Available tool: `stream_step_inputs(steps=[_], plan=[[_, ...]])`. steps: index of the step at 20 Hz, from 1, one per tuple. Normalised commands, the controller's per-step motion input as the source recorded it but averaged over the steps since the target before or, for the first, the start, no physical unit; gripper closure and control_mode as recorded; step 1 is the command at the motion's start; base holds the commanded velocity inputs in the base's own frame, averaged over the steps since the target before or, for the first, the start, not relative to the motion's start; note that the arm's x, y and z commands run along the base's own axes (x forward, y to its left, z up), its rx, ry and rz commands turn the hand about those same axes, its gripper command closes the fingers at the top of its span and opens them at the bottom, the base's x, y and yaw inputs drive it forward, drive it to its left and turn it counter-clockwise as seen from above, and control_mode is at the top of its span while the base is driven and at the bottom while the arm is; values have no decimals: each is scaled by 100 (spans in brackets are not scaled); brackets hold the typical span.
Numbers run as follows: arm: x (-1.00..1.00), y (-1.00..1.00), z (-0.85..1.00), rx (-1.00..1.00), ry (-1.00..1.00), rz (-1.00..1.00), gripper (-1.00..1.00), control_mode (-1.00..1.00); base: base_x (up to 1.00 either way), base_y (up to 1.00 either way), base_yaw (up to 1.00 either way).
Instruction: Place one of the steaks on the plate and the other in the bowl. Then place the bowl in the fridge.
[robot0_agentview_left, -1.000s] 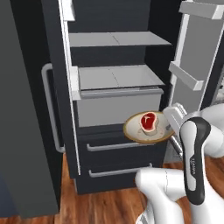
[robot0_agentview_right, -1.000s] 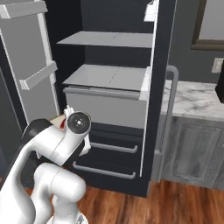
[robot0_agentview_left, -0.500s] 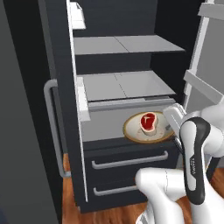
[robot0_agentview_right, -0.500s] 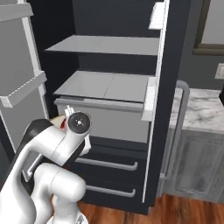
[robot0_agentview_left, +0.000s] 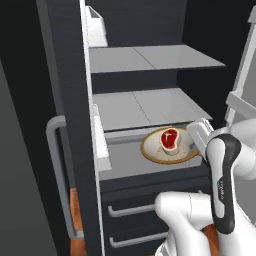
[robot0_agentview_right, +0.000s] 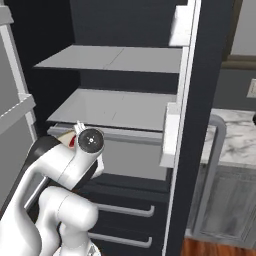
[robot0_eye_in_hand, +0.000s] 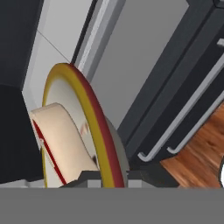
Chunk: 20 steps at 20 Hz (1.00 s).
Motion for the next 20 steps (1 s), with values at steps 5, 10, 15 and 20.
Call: stream_step_inputs(steps=[5, 10, 15, 20], plan=[[0, 0, 0, 0, 0, 0, 100, 100, 47, 23, -2], [0, 0, 0, 0, 0, 0, 100, 100, 23, 4, 0], [0, 0, 0, 0, 0, 0, 100, 100, 13, 2, 0], [0, 0, 0, 0, 0, 0, 100, 100, 10, 6, 0]])
